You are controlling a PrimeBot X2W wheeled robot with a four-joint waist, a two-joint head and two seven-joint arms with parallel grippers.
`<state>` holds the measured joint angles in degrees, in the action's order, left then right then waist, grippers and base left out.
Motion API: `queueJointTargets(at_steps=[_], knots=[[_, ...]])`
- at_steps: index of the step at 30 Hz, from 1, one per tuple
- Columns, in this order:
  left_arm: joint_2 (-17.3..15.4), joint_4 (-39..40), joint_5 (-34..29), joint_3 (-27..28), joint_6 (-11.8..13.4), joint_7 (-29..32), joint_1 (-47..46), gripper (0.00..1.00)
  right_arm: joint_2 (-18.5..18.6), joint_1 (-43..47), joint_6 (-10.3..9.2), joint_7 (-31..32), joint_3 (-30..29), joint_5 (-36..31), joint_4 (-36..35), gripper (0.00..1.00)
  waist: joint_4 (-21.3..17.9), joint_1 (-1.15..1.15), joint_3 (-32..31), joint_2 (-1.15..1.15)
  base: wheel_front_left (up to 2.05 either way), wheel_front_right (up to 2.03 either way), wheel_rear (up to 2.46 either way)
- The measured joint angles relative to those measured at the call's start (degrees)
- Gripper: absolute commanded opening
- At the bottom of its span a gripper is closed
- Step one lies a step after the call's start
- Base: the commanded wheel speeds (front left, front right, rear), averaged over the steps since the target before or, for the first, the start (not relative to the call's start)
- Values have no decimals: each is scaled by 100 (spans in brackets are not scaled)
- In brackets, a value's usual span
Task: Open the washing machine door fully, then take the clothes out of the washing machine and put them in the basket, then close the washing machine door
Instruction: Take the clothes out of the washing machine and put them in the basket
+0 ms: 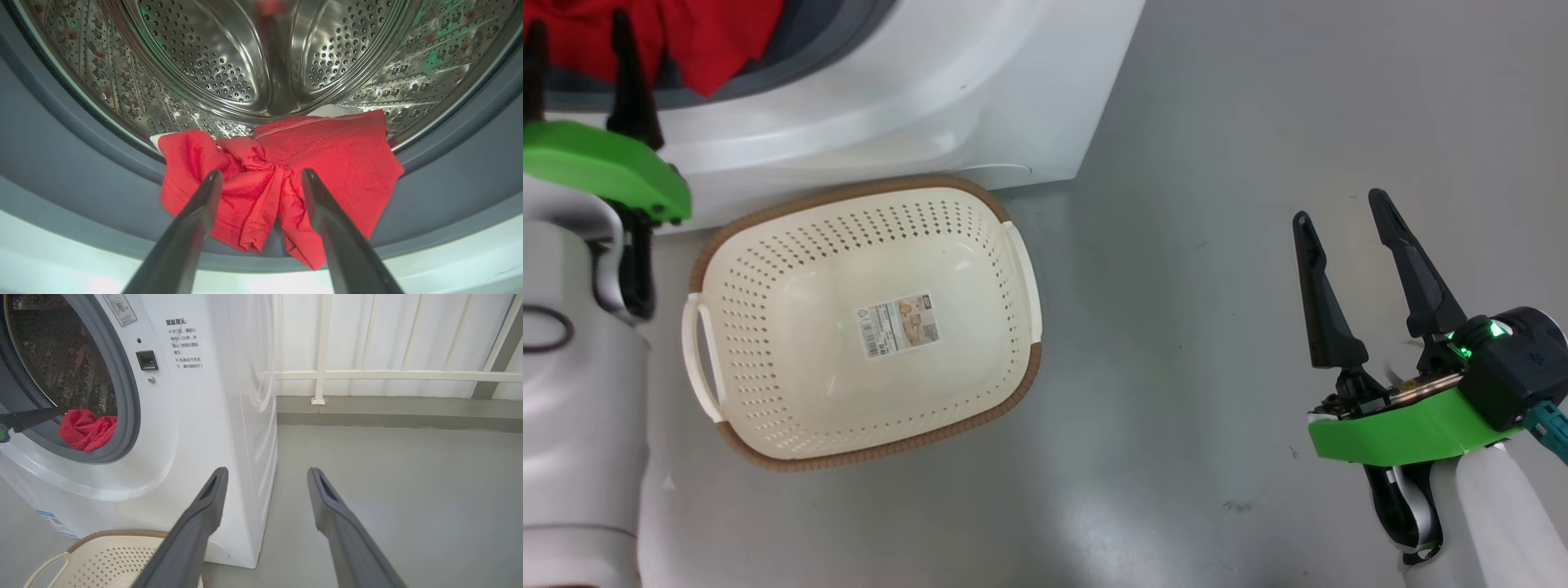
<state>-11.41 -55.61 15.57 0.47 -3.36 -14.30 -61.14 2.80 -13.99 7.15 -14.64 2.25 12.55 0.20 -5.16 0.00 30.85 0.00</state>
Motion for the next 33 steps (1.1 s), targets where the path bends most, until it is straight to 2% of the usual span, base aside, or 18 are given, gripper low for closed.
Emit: queueJointTargets(at_steps=[8,15,27,33], knots=[[196,1239,23,-68,-222,-1,922,100,0,3,0,0,-83,-1,37,100,134,0,-238,0,0,0,0],[252,2097,26,-93,-280,-1,1678,100,0,88,0,0,-197,-1,57,100,183,0,-490,0,0,0,0],[420,2976,68,-197,-321,-1,2712,100,-2,258,0,0,-356,-20,34,100,243,0,-889,0,0,0,0],[438,3301,67,-216,-261,-1,3156,100,-3,382,0,0,-433,-20,13,100,254,0,-1087,0,0,0,0]])
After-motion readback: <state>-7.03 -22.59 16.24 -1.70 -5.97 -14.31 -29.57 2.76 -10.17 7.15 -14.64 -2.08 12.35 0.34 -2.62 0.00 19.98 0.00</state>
